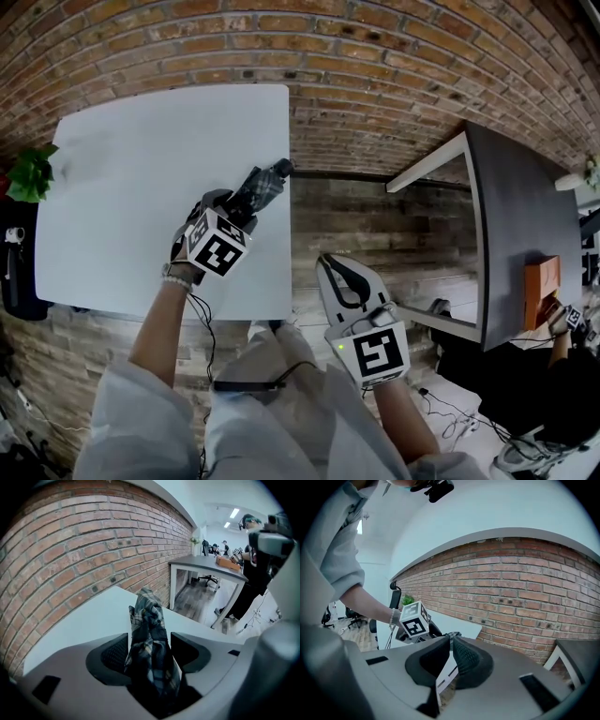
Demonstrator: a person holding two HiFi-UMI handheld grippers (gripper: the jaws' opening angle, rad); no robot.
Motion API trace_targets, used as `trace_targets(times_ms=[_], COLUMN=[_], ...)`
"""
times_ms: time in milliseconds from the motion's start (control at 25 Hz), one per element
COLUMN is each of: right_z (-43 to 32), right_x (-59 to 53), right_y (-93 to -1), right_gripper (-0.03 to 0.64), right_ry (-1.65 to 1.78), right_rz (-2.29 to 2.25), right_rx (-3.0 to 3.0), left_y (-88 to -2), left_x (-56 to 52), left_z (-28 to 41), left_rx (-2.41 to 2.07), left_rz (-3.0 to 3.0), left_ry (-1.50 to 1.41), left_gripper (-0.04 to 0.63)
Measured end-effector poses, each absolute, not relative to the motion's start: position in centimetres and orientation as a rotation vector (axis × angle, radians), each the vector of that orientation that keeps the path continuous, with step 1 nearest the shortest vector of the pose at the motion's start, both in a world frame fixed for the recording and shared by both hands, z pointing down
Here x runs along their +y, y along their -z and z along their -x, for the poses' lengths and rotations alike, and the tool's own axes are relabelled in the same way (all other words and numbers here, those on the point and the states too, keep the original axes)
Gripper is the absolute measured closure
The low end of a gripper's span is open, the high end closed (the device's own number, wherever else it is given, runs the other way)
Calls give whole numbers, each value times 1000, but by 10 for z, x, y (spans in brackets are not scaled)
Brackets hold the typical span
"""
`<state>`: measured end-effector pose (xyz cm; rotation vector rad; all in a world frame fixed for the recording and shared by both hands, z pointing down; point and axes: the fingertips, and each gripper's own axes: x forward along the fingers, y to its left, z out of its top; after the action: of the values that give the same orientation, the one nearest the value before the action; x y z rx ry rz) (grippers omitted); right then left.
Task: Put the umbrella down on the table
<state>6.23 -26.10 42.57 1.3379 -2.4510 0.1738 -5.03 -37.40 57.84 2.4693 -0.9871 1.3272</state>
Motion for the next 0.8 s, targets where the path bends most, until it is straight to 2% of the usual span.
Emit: trace_targets(times_ms=[200,240,360,440,600,800], right_z=[-55,-53,-45,-41,-34,-37], right_x=[-256,-254,-248,-244,-235,-223], right_y=[-417,-415,-408,-402,-391,-371], right_gripper=[566,566,566,566,566,566], right_ry=[-152,-146,-124,-104,-65,-39], right_rz=[-1330,-1325,-1308,-1301,-1295,-1308], right_rx=[-2468,-2473,-2487,-2500,-2521,-2541], left_y=[-546,-538,-511,-492,-454,-412], left_x=[-359,-355,-344,-338,-321,-294], left_z=[55,56,60,62,60,60], left_rx=[-1036,-1048,-1115,-1178,-1253,-1340], left_rz=[-2500,-2513,-2560,-2596,-2673,-2683], left_ry=[-1197,-1180,-1108,-1045,-889,-749], left_gripper=[311,334,469,524,558,566])
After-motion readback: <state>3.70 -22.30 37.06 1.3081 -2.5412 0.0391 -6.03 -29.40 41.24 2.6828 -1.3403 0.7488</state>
